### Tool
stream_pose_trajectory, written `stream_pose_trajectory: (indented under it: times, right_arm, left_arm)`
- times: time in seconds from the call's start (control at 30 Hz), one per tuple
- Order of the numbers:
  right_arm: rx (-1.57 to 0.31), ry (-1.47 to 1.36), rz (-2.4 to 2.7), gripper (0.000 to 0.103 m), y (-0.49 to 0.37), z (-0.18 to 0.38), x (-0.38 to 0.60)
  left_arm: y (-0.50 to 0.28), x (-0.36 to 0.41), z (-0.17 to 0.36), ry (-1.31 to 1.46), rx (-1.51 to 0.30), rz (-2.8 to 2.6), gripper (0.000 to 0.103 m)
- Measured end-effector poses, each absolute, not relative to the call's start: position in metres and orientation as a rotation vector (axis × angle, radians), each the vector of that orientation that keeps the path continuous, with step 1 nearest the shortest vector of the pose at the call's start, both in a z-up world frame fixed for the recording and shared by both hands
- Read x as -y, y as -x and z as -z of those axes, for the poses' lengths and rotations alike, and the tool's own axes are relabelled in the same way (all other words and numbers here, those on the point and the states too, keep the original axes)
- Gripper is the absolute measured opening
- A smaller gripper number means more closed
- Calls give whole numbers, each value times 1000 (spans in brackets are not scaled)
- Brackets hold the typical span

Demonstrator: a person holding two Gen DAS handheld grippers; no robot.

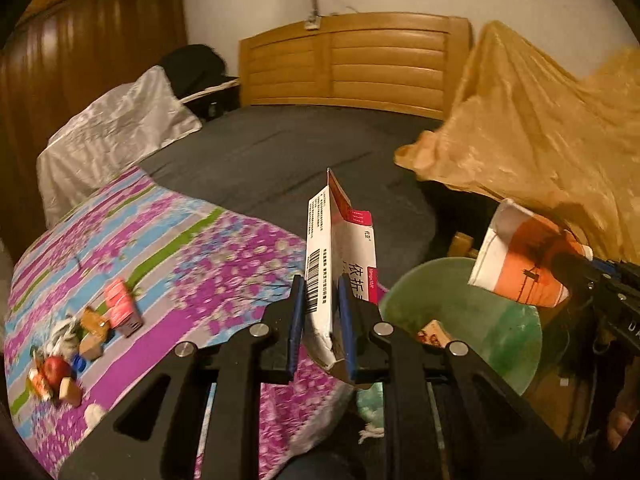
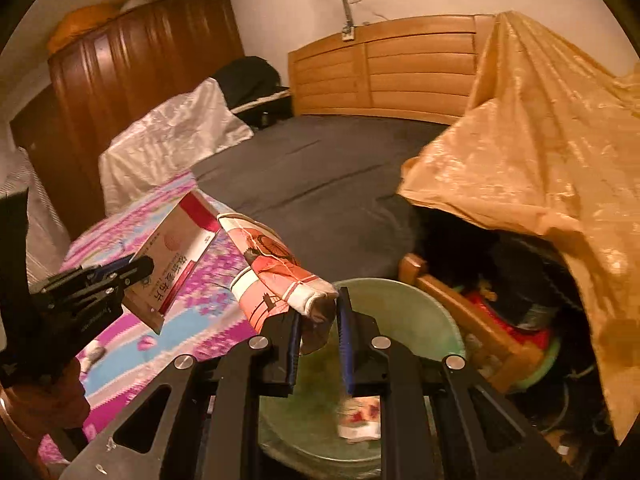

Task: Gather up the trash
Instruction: 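Carry the white box and orange cup over the green bin and release both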

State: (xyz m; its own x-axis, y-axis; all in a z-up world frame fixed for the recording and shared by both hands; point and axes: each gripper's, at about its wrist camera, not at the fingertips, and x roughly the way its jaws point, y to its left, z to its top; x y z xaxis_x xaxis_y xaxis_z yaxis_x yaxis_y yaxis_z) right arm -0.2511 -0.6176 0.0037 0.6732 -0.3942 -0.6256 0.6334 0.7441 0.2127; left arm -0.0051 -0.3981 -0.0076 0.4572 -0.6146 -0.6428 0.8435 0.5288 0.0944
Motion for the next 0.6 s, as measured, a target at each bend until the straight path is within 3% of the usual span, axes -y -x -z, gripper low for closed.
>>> stream_pose_trajectory:
  times: [0.6]
  right_arm:
    - [-670,-395,771,18,300,22,651]
  left_arm:
    - [50,453,34,-560,-593,1051,16]
